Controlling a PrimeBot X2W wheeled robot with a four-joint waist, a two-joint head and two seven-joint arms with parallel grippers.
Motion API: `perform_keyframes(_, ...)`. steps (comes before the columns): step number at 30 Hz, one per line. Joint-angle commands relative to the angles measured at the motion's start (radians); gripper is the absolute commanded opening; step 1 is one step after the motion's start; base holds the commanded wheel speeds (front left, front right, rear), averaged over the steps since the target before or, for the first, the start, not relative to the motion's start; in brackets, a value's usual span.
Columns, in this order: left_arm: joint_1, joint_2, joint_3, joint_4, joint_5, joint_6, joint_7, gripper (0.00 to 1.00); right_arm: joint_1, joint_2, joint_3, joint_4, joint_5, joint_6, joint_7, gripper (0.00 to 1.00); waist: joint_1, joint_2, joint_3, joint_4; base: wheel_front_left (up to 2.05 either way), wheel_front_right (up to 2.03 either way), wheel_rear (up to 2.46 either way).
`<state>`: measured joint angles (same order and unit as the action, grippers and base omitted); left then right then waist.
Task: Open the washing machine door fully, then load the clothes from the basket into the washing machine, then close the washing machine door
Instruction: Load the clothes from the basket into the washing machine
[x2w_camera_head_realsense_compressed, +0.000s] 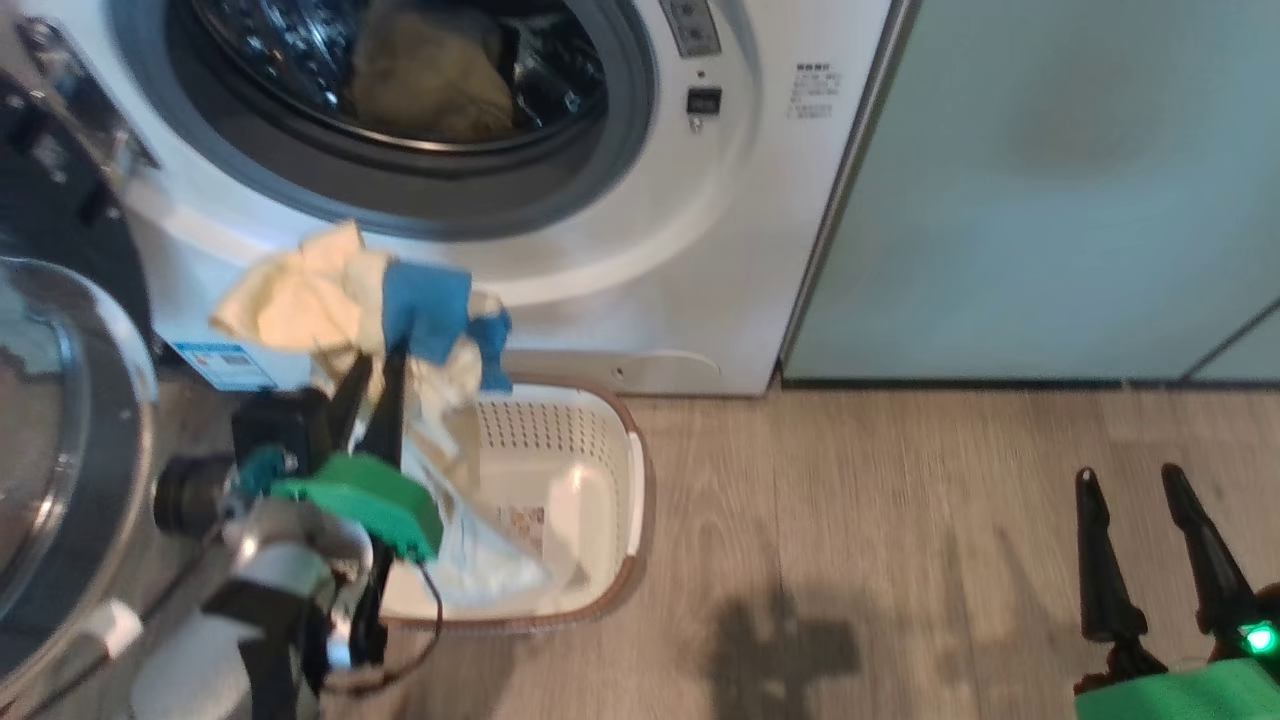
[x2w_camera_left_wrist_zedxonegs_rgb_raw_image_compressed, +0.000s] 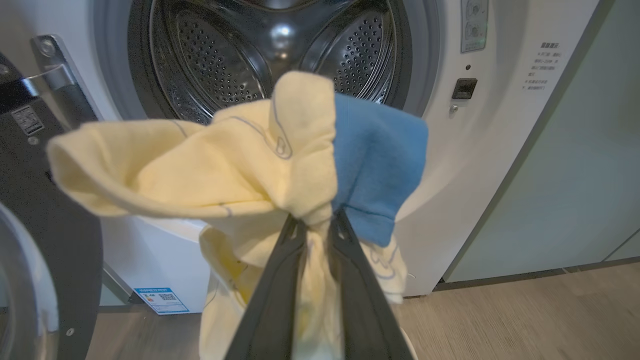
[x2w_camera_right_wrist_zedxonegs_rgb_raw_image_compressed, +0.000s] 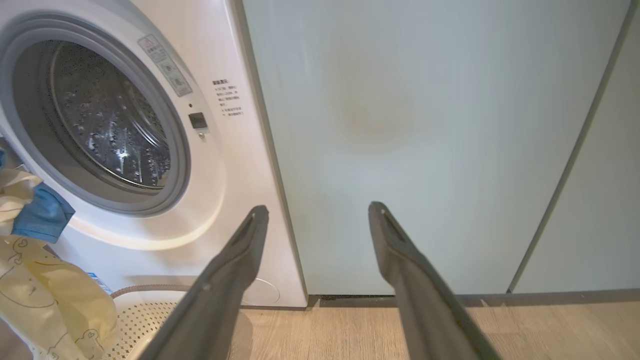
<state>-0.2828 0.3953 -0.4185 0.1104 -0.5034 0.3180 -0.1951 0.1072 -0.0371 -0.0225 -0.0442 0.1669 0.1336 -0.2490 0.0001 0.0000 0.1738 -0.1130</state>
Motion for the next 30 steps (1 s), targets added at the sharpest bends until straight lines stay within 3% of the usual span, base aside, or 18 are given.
perform_keyframes(1,-0.081,0.027,0.058,-0.014,-0.007,-0.006,-0.004,0.00,-0.044,-0.013,0.027,-0.032,0.012,-0.003,-0.011,1.00,-0.0001,0.0000,0.046,-0.025,0.00,0.00,0.00)
perform_keyframes(16,-0.413,0.093,0.099,0.134,-0.047,-0.076,0.156,0.00,-0.160,-0.013,0.034,-0.052,0.124,-0.003,-0.013,1.00,-0.0001,0.0000,0.310,-0.149,0.00,0.00,0.00)
perform_keyframes(30,-0.677,0.304,0.142,0.195,-0.075,-0.147,0.448,0.00,-0.233,-0.013,0.090,-0.025,0.277,-0.003,-0.013,1.00,-0.0001,0.0000,0.467,-0.269,0.00,0.00,0.00)
